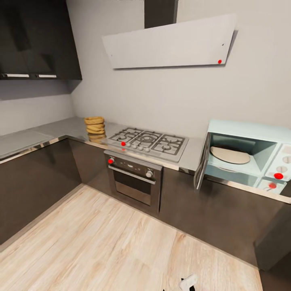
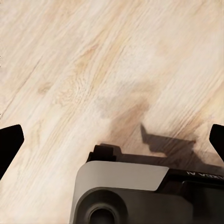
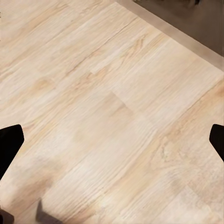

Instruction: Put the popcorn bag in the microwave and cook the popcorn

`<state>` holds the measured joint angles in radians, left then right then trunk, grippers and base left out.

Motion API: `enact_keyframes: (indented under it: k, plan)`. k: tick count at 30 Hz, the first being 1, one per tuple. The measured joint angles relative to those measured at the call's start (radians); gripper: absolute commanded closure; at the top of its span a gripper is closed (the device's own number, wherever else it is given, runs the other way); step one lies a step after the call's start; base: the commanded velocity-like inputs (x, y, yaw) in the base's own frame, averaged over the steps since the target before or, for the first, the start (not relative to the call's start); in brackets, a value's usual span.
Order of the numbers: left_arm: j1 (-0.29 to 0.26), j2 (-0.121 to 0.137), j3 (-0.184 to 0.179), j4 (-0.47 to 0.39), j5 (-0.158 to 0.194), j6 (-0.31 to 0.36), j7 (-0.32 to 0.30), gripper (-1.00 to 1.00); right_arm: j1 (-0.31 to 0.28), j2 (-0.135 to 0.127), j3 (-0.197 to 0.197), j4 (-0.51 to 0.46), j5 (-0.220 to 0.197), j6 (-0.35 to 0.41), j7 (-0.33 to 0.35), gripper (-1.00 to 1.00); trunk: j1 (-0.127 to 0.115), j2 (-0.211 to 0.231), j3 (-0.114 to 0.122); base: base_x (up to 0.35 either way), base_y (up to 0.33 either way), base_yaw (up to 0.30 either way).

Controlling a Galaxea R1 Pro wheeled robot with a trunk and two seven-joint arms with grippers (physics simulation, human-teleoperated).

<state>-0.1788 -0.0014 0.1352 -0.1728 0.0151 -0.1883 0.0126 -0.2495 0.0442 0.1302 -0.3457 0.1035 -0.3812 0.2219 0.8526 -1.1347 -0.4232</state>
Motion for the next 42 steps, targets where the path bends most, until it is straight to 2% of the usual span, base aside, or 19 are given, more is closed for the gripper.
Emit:
enact_keyframes:
  k: [5,7,10,13,18,22,42]
  plan:
    - [0.0,0.0,0.0,0.0,0.0,0.0,0.0,-1.0,0.002,-0.001,-0.007,0.001,-0.008,-0.002,-0.002,-1.0,-0.019,0.035,0.016,0.0,0.0,0.0]
    - [0.0,0.0,0.0,0.0,0.0,0.001,0.0,-1.0,0.01,-0.01,-0.015,0.008,-0.01,-0.001,-0.002,-1.0,-0.027,0.049,0.022,0.0,0.0,0.0]
    - [0.0,0.0,0.001,0.0,0.001,0.002,0.002,-1.0,0.021,-0.036,-0.019,0.098,-0.01,0.0,-0.002,-1.0,-0.038,0.07,0.031,0.0,0.0,0.0]
    - [0.0,-0.002,0.025,-0.001,0.003,0.003,0.001,-1.0,0.024,-0.058,-0.022,0.215,-0.003,0.0,0.0,-1.0,-0.05,0.091,0.041,0.038,0.0,0.0]
    - [0.0,-0.002,0.039,-0.001,0.002,0.003,-0.005,-1.0,0.03,-0.057,-0.02,0.302,0.001,0.0,-0.001,-1.0,-0.069,0.126,0.056,0.102,0.009,0.0]
    - [0.0,-0.002,0.041,-0.001,0.003,0.003,-0.006,-1.0,0.032,-0.064,-0.021,0.308,0.0,0.0,-0.001,-1.0,-0.084,0.154,0.069,0.035,0.025,0.0]
    - [0.0,-0.002,0.038,0.0,0.0,0.003,-0.007,-1.0,0.032,-0.064,-0.021,0.308,0.001,0.0,-0.001,-1.0,-0.161,0.294,0.132,0.012,0.009,0.0]
